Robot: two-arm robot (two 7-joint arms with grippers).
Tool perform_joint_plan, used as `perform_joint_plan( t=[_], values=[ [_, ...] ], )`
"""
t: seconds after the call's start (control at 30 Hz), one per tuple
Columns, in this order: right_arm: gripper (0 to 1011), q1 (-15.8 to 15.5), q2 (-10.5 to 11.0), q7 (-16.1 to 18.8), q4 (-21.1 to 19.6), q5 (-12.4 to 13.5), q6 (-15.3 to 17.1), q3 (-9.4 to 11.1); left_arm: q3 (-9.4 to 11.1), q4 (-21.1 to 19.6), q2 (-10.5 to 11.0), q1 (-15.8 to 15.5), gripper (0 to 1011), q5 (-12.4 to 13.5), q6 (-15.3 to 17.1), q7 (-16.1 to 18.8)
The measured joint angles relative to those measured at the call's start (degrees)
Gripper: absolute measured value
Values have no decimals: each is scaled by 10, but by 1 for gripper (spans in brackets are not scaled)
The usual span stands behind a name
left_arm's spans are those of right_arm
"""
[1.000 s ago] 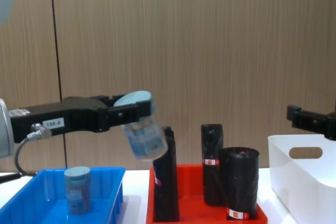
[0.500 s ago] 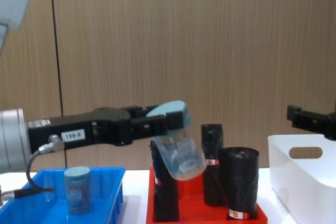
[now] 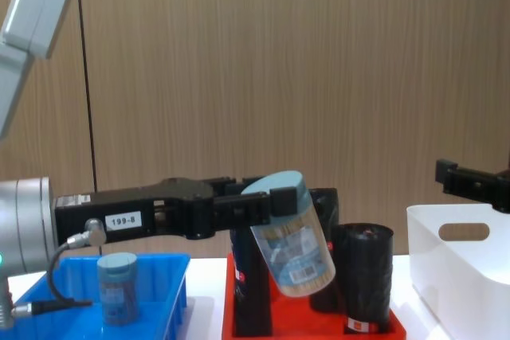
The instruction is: Pick the cotton swabs from the blue box and place them into the white box.
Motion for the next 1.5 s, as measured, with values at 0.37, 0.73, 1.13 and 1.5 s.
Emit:
perform_joint_plan(
  t=[0.37,0.73,1.13,1.5],
  values=[
    [1002,0,0,3,0,-1,1,0,3,2,1,-2,660,0,1,-6],
    [1002,4,9,42,-3,1,25,4,4,3,1,-3,660,-1,2,-9],
    [1002,20,31,135,-5,20,77,11,5,4,1,-3,660,-1,2,-10],
    [1002,42,50,238,6,27,122,14,5,4,1,-3,660,-1,2,-11]
  ],
)
